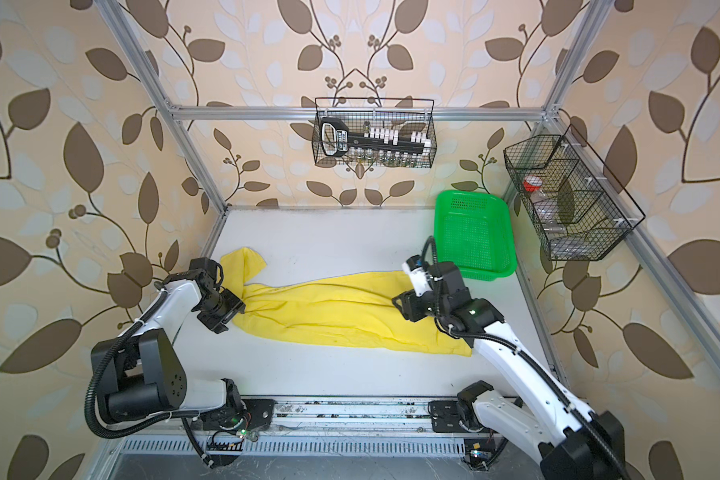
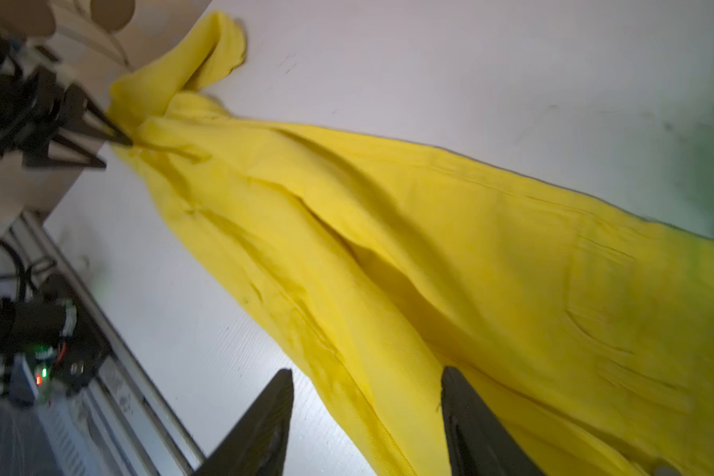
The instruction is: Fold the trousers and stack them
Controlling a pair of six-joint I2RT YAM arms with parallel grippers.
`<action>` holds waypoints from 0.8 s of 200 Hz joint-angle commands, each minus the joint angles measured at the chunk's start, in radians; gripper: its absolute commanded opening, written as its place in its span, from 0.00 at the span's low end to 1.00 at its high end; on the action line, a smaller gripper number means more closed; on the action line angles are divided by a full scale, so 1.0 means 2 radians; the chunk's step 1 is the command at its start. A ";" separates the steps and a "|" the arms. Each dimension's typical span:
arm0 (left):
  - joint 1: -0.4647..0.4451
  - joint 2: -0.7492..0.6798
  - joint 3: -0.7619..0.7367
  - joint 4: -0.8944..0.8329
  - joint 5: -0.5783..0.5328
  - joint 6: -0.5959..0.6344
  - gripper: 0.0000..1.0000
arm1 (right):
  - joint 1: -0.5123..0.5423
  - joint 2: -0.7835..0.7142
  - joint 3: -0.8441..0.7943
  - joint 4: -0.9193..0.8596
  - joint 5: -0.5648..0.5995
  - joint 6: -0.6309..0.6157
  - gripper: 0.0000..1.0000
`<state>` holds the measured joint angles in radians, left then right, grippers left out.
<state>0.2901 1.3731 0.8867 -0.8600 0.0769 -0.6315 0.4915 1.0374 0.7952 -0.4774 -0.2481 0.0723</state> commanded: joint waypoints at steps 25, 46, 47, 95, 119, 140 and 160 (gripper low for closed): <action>0.007 -0.010 0.001 -0.020 -0.009 0.008 0.41 | 0.119 0.117 0.001 0.059 -0.002 -0.174 0.63; 0.007 -0.016 0.001 -0.027 -0.018 0.011 0.31 | 0.147 0.170 0.008 0.057 0.011 -0.218 0.63; 0.007 -0.016 0.001 -0.027 -0.018 0.011 0.31 | 0.148 0.173 0.009 0.057 0.011 -0.219 0.63; 0.009 -0.020 0.000 -0.036 -0.025 0.015 0.10 | 0.161 0.254 0.019 0.071 0.028 -0.265 0.61; 0.010 -0.031 0.004 -0.048 -0.033 0.019 0.07 | 0.166 0.288 0.044 0.044 0.030 -0.282 0.49; 0.010 -0.037 -0.003 -0.055 -0.033 0.021 0.06 | 0.177 0.294 0.045 0.040 0.039 -0.294 0.30; 0.011 -0.043 -0.011 -0.057 -0.040 0.021 0.06 | 0.186 0.274 0.037 0.041 0.037 -0.295 0.11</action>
<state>0.2966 1.3262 0.8845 -0.9180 0.0422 -0.6044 0.8394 1.6176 0.8635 -0.3714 -0.1780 -0.4622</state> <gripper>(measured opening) 0.064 0.189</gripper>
